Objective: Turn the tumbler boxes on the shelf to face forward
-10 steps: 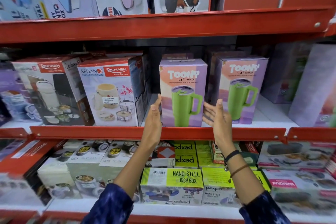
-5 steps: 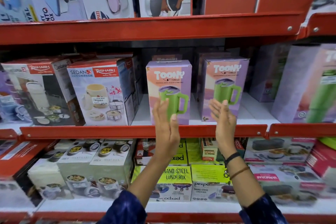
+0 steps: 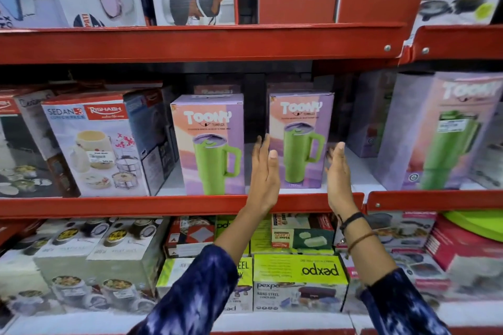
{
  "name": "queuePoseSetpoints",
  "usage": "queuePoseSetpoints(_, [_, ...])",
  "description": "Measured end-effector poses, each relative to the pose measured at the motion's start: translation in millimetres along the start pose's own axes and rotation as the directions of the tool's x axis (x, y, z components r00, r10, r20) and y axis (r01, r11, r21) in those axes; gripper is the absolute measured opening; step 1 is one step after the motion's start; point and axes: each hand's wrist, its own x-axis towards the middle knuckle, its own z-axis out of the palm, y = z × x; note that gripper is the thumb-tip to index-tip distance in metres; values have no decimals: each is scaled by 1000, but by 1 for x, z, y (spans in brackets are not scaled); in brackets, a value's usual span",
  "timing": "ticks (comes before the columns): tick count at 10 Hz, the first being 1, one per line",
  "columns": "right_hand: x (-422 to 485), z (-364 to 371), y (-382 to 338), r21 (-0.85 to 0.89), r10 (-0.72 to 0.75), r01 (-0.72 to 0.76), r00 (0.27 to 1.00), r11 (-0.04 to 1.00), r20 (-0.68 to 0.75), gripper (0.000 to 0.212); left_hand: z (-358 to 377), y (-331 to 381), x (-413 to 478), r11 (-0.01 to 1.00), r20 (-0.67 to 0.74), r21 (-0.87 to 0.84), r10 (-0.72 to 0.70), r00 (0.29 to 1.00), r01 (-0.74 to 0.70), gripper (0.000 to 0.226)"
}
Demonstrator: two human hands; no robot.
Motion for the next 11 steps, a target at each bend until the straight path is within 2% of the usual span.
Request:
queuePoseSetpoints(1, [7,-2,2,-39,14,-11,997,999,73,87,5,2,9,997,-6,-52,-54,998,54,48])
queuePoseSetpoints(2, [10,-7,2,-43,10,-5,995,999,100,90,5,2,10,993,-1,-79,-91,996,91,58])
queuePoseSetpoints(3, [10,-14,3,23,-5,3,995,1000,102,71,4,5,6,992,-3,-88,-87,996,87,79])
queuePoseSetpoints(4, [7,-19,2,51,-5,0,994,999,108,63,2,7,2,989,23,-100,-109,994,110,81])
queuePoseSetpoints(5, [0,-26,-3,61,-14,6,990,998,137,70,-2,9,-5,984,10,-117,-131,991,131,76])
queuePoseSetpoints(6, [-6,-33,-6,77,-20,9,989,997,149,80,-4,13,-13,975,28,-148,-162,986,164,83])
queuePoseSetpoints(7, [-11,-37,-8,96,-8,-4,992,995,122,72,-5,18,-20,970,48,-168,-170,984,176,83])
queuePoseSetpoints(9, [-23,-44,-13,68,-9,2,994,998,107,80,-6,24,-31,971,67,-171,-159,985,168,72])
queuePoseSetpoints(11, [-33,-40,-13,14,-41,40,997,999,68,63,-8,29,-36,978,50,-159,-128,990,135,76])
